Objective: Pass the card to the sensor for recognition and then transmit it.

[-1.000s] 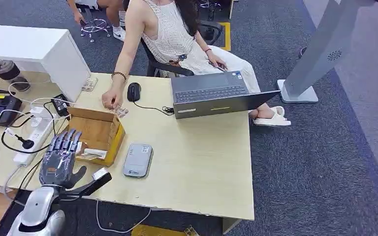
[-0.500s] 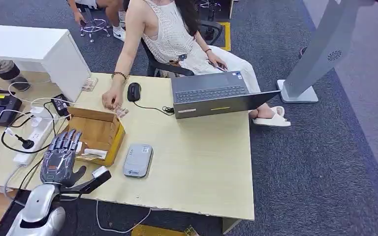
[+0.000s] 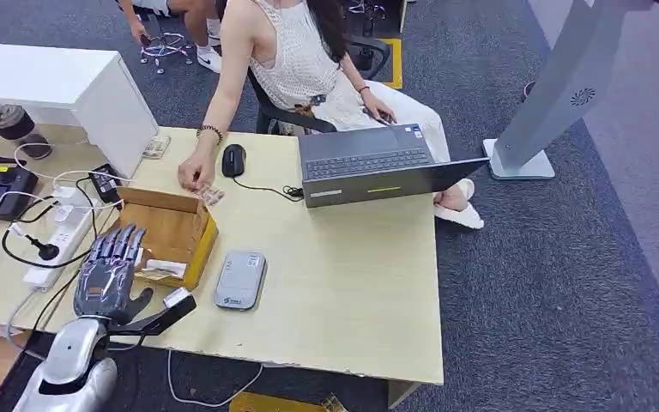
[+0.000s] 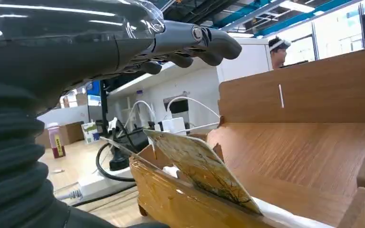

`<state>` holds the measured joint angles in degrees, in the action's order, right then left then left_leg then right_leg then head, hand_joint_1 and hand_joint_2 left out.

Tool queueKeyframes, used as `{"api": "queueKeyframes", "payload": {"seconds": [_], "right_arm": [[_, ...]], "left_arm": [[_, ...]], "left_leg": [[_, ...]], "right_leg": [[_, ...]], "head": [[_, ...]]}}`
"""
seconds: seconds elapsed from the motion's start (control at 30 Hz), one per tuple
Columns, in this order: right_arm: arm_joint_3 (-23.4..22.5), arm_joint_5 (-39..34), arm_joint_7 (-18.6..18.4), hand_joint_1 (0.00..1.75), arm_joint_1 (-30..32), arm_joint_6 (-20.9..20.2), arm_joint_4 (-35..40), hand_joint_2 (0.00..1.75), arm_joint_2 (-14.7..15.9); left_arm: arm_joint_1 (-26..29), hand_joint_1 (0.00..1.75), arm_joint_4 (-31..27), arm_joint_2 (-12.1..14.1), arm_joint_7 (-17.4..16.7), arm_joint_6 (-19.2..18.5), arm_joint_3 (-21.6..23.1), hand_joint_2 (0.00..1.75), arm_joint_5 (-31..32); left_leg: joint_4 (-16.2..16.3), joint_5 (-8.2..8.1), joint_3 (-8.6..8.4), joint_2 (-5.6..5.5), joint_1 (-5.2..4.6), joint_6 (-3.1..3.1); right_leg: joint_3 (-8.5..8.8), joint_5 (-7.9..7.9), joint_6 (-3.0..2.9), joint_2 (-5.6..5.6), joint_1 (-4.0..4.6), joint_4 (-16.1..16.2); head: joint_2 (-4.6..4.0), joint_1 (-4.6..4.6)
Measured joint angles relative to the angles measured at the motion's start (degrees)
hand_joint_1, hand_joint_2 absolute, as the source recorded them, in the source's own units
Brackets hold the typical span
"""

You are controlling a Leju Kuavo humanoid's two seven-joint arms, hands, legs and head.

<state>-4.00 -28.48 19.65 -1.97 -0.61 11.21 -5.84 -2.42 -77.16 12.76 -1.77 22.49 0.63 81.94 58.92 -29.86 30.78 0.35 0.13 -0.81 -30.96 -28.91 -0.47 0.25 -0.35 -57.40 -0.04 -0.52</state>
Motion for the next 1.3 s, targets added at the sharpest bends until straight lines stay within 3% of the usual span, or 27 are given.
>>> {"api": "queueKeyframes", "payload": {"seconds": [0.53,1.3], "right_arm": [[-0.48,1.05,-0.24,0.00,0.01,-0.44,0.00,1.75,0.00],[-0.85,2.95,-0.68,0.00,-0.02,-0.44,0.02,1.75,-0.02]], "left_arm": [[0.10,1.75,0.28,0.20,1.14,-2.21,-0.02,1.75,-2.34],[-1.71,1.75,0.48,0.02,2.38,-1.93,0.00,1.75,-2.60]], "left_leg": [[0.00,0.00,0.01,0.01,0.00,0.00],[0.02,0.01,0.00,-0.02,0.00,0.00]], "right_leg": [[0.00,0.00,0.00,0.01,0.00,0.00],[-0.02,0.00,0.00,-0.02,0.00,0.00]], "head": [[0.00,0.02],[0.00,-0.02]]}}
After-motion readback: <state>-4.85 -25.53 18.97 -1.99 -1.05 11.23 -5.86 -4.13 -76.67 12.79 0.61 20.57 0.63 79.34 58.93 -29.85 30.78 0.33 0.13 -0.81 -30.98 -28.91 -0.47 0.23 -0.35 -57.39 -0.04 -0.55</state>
